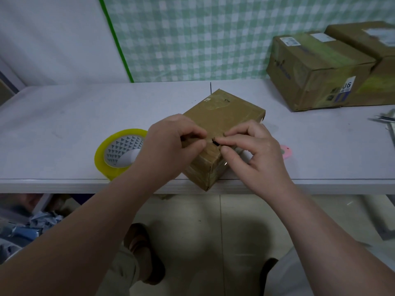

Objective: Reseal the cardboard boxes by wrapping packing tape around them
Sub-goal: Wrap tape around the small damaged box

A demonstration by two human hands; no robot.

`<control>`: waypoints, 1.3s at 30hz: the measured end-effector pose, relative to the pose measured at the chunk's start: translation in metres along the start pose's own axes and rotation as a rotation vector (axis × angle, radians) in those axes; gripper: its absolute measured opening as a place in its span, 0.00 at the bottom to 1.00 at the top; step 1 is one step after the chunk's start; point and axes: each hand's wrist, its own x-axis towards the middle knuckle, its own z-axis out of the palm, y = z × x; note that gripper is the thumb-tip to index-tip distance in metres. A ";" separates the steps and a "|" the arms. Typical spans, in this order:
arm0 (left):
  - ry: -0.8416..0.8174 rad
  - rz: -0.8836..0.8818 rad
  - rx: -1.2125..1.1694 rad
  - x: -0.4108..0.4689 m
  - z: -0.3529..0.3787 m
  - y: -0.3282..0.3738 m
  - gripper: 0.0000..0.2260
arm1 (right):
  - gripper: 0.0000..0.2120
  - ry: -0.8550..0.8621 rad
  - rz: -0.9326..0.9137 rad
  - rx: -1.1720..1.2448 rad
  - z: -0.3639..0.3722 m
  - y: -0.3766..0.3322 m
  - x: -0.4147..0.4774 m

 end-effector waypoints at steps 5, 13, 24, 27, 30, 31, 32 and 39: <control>-0.018 -0.108 -0.085 -0.001 -0.004 -0.003 0.09 | 0.04 0.022 0.046 0.077 -0.002 -0.001 -0.001; -0.298 -0.070 0.102 0.018 -0.008 0.015 0.13 | 0.03 0.010 0.069 0.100 -0.003 0.001 -0.002; -0.532 -0.037 0.328 0.028 -0.009 0.022 0.16 | 0.07 0.006 0.057 0.139 -0.003 0.002 -0.001; -0.545 -0.025 0.314 0.029 -0.008 0.021 0.18 | 0.06 0.001 0.054 0.135 -0.003 0.002 -0.001; -0.513 0.036 0.273 0.031 -0.009 0.017 0.13 | 0.06 0.007 0.068 0.138 -0.003 0.002 -0.001; -0.498 0.055 0.251 0.032 -0.010 0.017 0.12 | 0.06 0.009 0.072 0.139 -0.003 0.001 -0.001; -0.485 0.072 0.226 0.032 -0.012 0.017 0.11 | 0.06 0.011 0.075 0.141 -0.003 0.001 -0.001; -0.465 0.110 0.093 0.033 -0.020 0.014 0.08 | 0.07 0.013 0.095 0.156 -0.004 0.000 -0.001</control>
